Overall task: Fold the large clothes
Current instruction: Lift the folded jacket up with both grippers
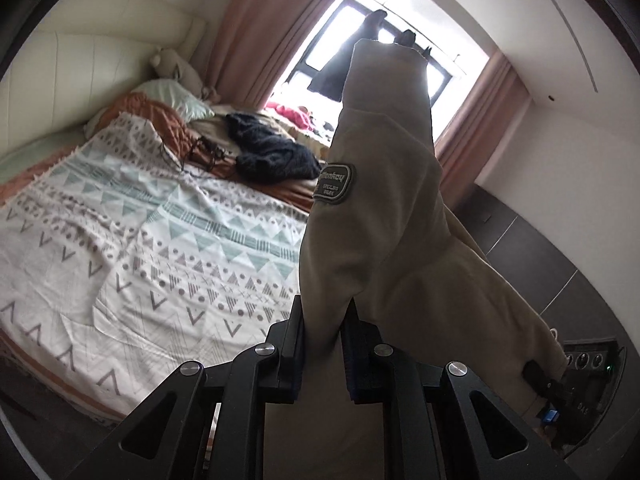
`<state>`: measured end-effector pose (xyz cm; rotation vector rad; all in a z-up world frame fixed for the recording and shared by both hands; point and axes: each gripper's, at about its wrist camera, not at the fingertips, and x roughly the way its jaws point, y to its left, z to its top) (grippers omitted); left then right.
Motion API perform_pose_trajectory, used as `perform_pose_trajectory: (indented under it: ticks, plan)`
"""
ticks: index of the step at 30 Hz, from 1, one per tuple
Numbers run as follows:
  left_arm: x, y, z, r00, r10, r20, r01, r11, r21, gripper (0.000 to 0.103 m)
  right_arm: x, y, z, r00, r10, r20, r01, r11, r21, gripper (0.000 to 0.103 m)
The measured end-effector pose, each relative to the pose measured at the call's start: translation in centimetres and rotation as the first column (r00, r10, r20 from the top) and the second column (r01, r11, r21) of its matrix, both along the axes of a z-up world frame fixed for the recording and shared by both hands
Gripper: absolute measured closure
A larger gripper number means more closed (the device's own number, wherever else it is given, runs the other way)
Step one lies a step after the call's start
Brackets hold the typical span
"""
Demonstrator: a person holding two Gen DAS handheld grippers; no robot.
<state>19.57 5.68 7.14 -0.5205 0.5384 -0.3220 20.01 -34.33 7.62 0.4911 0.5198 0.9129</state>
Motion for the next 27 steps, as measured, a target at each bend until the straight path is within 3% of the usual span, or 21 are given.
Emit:
perform_pose_trajectory:
  ticks: [5, 14, 27]
  plan:
    - [-1.7, 2.6, 1.8, 1.000, 0.009, 0.030, -0.010, 1.000, 0.014, 0.087, -0.9, 2.6, 2.7, 0.999, 0.031, 0.041, -0.031, 0.999, -0.017, 0.091]
    - [-3.6, 11.2, 3.1, 0.992, 0.114, 0.053, -0.115, 0.993, 0.020, 0.087, -0.4, 12.2, 4.9, 0.985, 0.163, 0.058, -0.159, 0.985, -0.063, 0.092]
    - [-1.8, 22.7, -0.9, 0.971, 0.237, -0.022, -0.236, 0.970, 0.067, 0.087, 3.2, 26.7, 1.1, 0.939, 0.344, -0.018, -0.344, 0.933, -0.104, 0.092]
